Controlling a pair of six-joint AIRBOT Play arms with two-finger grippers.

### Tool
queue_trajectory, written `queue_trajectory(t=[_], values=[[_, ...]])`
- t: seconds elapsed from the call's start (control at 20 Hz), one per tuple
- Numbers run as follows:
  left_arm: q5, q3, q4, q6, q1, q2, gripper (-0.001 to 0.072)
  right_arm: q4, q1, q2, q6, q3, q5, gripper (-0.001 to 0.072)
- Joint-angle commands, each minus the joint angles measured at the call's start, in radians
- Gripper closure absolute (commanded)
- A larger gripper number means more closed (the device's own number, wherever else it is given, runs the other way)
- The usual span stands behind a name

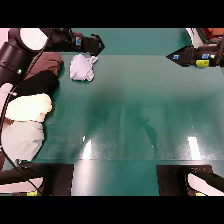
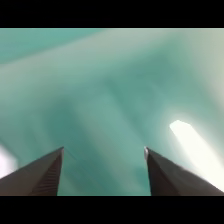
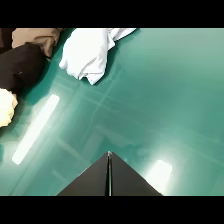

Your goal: Fold the shirts.

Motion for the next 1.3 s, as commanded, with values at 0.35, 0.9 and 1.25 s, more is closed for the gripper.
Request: queue_trajectory(t=[0.35, 0.9, 1.25], values=[[0.053, 0.000, 0.064, -0.210, 0.299, -0.410, 0.0086, 0.008, 0.001, 0.000, 0.015, 0.000, 0.034, 0.0696], [0.055, 0.095, 0.034, -0.195, 0.304, -0.467, 0.0686, 0.008, 0.001, 0.001, 0.015, 0.000, 0.031, 0.0697], [-0.142, 0.442, -0.361, 0.279, 0.227, -0.211, 0.0687, -0.001, -0.014, 0.143, 0.015, 0.000, -0.226, 0.0697]])
